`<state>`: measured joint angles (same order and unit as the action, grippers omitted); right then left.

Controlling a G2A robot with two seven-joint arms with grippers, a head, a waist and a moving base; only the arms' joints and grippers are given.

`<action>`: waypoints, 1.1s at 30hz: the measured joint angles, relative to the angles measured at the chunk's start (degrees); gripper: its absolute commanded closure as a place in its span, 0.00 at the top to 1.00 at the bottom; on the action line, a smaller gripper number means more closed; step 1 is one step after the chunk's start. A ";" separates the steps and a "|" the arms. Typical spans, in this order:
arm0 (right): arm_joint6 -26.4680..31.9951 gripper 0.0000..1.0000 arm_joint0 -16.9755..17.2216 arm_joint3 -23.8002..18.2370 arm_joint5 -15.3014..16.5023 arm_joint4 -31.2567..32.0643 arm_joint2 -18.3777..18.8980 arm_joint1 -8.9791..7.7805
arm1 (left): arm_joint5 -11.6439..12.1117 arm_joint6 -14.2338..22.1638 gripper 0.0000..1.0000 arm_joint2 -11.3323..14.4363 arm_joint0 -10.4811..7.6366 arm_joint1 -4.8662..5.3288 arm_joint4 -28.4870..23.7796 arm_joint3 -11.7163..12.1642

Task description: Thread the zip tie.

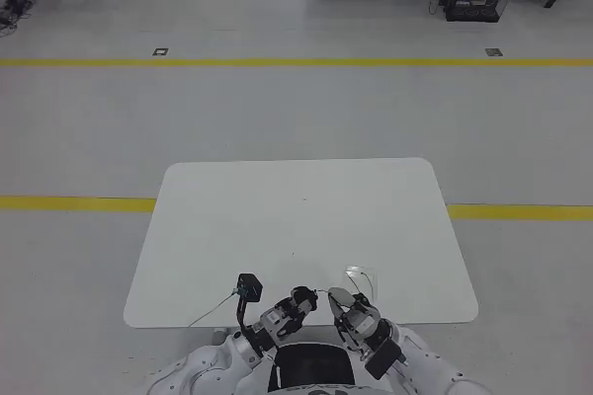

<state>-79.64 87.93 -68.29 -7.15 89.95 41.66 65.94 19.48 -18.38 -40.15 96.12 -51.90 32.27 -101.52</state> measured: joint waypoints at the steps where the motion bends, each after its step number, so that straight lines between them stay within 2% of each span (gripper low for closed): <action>1: 0.00 0.00 0.00 0.03 -0.02 0.00 -0.01 0.02 | 0.00 0.00 0.00 0.00 0.00 0.00 0.00 0.00; 33: 0.00 0.00 -0.14 0.50 -0.47 0.00 -0.27 0.22 | 0.00 0.00 0.00 0.00 0.00 0.00 0.00 0.00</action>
<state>-79.64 87.79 -67.79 -7.61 89.95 41.39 66.17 19.48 -18.38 -40.16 96.12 -51.90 32.27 -101.52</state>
